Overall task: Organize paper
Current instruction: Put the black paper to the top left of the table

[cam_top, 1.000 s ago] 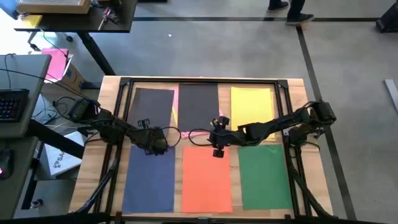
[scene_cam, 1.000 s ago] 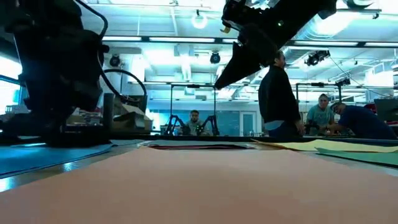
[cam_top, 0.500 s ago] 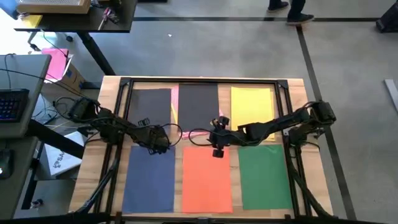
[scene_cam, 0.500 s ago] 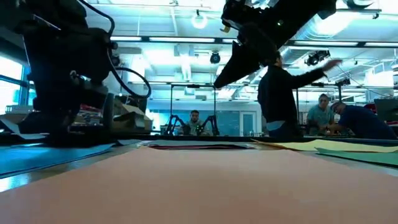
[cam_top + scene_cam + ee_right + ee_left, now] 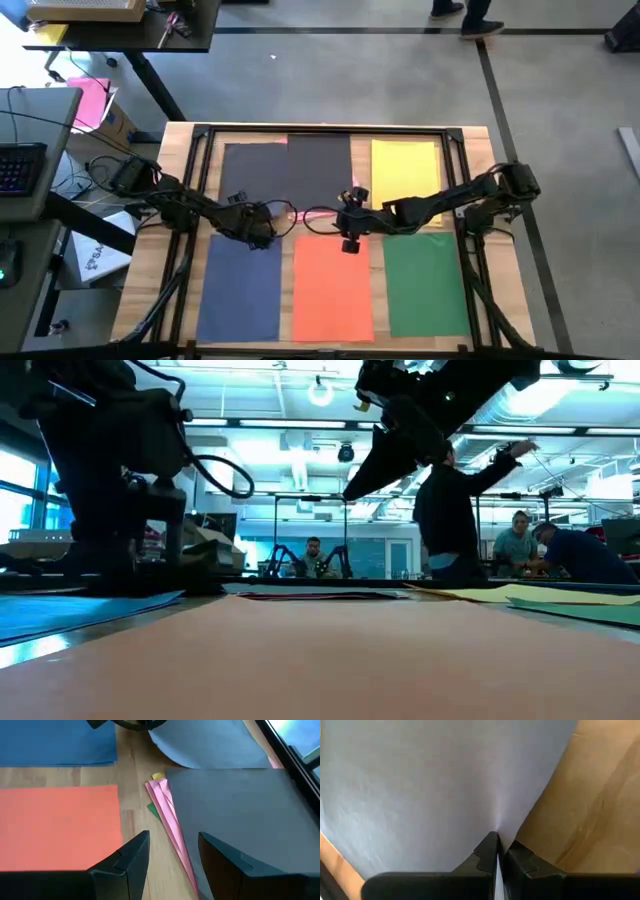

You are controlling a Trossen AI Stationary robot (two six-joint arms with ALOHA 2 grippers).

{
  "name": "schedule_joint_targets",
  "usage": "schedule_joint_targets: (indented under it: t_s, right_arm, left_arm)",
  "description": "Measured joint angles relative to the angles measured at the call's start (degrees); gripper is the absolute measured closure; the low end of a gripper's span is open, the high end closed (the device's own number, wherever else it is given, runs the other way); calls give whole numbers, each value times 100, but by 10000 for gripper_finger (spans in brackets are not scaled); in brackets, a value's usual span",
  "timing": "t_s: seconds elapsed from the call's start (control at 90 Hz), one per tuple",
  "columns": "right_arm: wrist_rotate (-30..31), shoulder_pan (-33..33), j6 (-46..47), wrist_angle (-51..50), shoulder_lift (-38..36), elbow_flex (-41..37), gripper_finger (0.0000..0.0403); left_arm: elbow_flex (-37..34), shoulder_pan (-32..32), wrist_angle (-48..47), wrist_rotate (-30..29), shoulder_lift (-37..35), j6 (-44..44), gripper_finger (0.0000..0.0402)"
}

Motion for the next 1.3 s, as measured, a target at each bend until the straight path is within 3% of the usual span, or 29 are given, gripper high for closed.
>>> schedule_joint_targets:
  t_s: [0.356, 0.611, 1.3]
  right_arm:
    - [-5, 0, 2, 0, 0, 0, 249]
    - [-5, 0, 2, 2, 0, 0, 249]
    - [-5, 0, 2, 4, 0, 0, 249]
  left_arm:
    - [-345, -14, -27, 75, -33, -227, 402]
    - [-407, -34, -822, 198, -177, -382, 401]
    - [-408, -41, -530, 148, -247, -240, 398]
